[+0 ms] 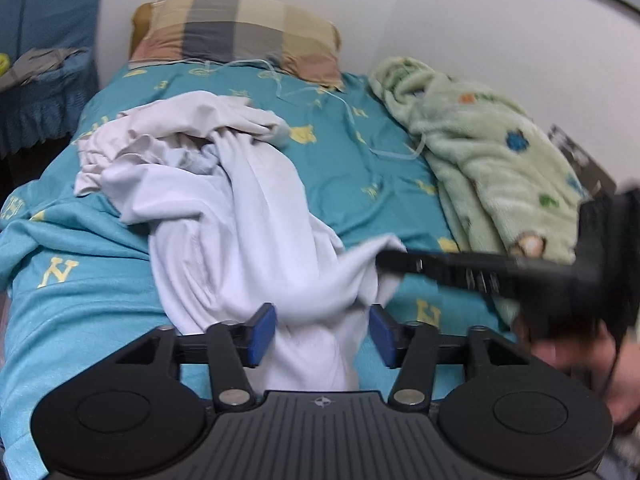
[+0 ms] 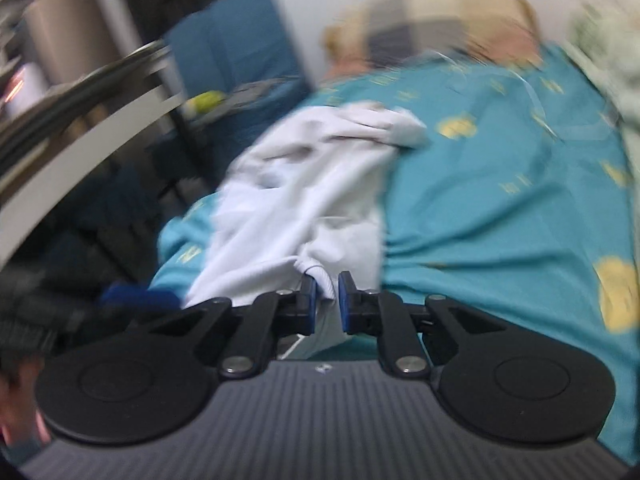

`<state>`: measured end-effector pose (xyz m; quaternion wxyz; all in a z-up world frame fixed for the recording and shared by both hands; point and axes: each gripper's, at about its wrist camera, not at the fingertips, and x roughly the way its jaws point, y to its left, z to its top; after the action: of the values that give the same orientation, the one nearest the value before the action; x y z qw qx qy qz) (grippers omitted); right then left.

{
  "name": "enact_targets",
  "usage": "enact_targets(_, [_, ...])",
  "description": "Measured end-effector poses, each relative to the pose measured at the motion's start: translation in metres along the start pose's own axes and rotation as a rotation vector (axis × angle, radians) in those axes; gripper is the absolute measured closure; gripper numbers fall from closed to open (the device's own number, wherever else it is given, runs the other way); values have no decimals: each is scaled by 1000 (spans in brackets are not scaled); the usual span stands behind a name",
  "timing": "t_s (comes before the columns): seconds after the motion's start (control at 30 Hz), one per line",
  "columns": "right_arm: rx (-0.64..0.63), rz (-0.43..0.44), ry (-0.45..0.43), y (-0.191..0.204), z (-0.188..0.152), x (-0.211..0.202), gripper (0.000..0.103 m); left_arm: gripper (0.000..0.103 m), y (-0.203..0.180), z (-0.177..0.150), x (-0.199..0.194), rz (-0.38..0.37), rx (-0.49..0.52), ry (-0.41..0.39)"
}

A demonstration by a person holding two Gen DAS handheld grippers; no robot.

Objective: Fold clothes

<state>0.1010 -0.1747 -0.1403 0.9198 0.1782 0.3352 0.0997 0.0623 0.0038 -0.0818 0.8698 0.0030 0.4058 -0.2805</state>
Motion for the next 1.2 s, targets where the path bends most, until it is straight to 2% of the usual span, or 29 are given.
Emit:
enact_targets(0.13, [269, -104, 58, -47, -6, 4, 89, 44, -19, -13, 17, 7, 93, 45])
enact_targets(0.23, [441, -122, 102, -73, -18, 7, 87, 44, -31, -22, 31, 17, 148, 74])
enact_targets(0.3, [456, -116, 104, -73, -20, 5, 87, 42, -34, -26, 40, 39, 169, 74])
enact_targets(0.4, [351, -123, 64, -58, -13, -3, 82, 41, -33, -30, 50, 70, 181, 85])
enact_targets(0.47, [268, -127, 36, -46, -7, -8, 67, 40, -32, -32, 56, 98, 185, 92])
enact_targets(0.53, [196, -125, 21, -37, -1, -10, 33, 41, -29, -32, 60, 116, 180, 86])
enact_targets(0.6, [116, -129, -4, -28, 2, -13, 25, 45, -26, -31, 61, 129, 171, 78])
enact_targets(0.63, [69, -125, -13, -23, 4, -12, 25, 55, -24, -29, 60, 129, 159, 77])
enact_targets(0.67, [18, -116, -17, -17, 6, -10, 25, 77, -20, -27, 57, 126, 138, 81])
enact_targets(0.7, [-27, -90, -15, -13, 7, -6, 25, 90, -16, -25, 54, 123, 115, 86])
enact_targets(0.73, [-51, -41, -4, -9, 7, -1, 25, 93, -13, -23, 51, 120, 92, 90])
enact_targets(0.83, [-74, 113, 52, 0, 7, 16, 26, 95, -5, -19, 33, 103, 37, 79])
enact_targets(0.97, [-213, 135, 93, 18, 1, 29, 28, 96, 3, -16, 3, 128, -5, 56])
enact_targets(1.07, [-254, 117, 116, 24, -3, 34, 54, 96, 14, -19, -11, 139, -94, 67])
enact_targets(1.1, [-271, 98, 114, 25, -4, 34, 81, 96, 18, -22, -14, 148, -118, 76])
enact_targets(1.13, [-268, 76, 101, 24, -4, 32, 90, 96, 21, -26, -15, 157, -137, 87])
enact_targets(1.2, [-164, 43, 40, 13, 1, 23, 90, 96, 27, -33, -11, 164, -164, 129])
